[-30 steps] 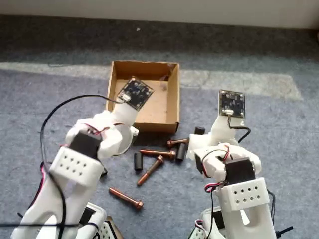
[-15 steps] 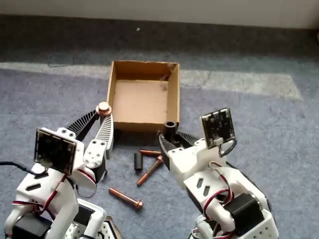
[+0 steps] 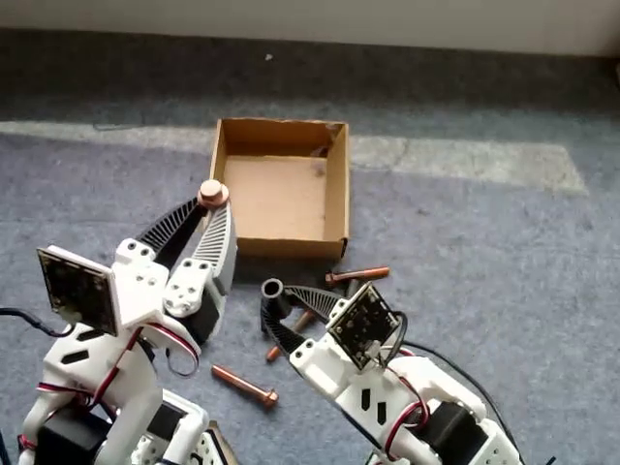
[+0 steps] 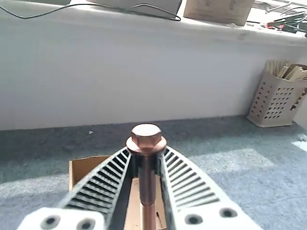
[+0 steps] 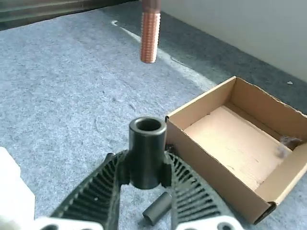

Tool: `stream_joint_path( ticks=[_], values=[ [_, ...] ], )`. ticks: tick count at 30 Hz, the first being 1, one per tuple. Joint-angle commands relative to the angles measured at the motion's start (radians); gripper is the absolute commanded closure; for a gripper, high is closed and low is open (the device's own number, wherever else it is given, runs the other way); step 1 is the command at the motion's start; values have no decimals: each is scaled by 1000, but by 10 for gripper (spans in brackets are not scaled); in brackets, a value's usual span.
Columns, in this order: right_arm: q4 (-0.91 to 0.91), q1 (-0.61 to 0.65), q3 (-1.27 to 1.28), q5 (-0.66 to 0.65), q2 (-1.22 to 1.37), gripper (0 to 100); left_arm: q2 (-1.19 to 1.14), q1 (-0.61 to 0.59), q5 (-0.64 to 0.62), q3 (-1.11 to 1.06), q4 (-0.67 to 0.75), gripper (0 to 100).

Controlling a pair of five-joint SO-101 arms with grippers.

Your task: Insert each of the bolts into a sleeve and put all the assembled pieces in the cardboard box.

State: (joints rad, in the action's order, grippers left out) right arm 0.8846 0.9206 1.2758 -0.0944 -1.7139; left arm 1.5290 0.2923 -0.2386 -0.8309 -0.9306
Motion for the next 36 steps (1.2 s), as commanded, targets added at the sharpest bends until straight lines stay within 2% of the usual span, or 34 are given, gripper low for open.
stream_joint_path(
  ticks=[1, 8, 27, 32, 36],
  values=[
    [-73, 13, 25, -11, -54, 995, 8, 131, -17, 13, 32, 995],
    [-102, 12, 44, -11, -102, 995, 96, 249, -14, 5, 28, 995],
    [-124, 12, 36, -6, -94, 995, 160, 259, -12, -130, 25, 995],
    [-124, 8, 35, -6, -94, 995, 160, 346, -9, -124, -11, 995],
    [-124, 8, 35, -6, -94, 995, 160, 384, 63, -130, -18, 995]
  ],
)
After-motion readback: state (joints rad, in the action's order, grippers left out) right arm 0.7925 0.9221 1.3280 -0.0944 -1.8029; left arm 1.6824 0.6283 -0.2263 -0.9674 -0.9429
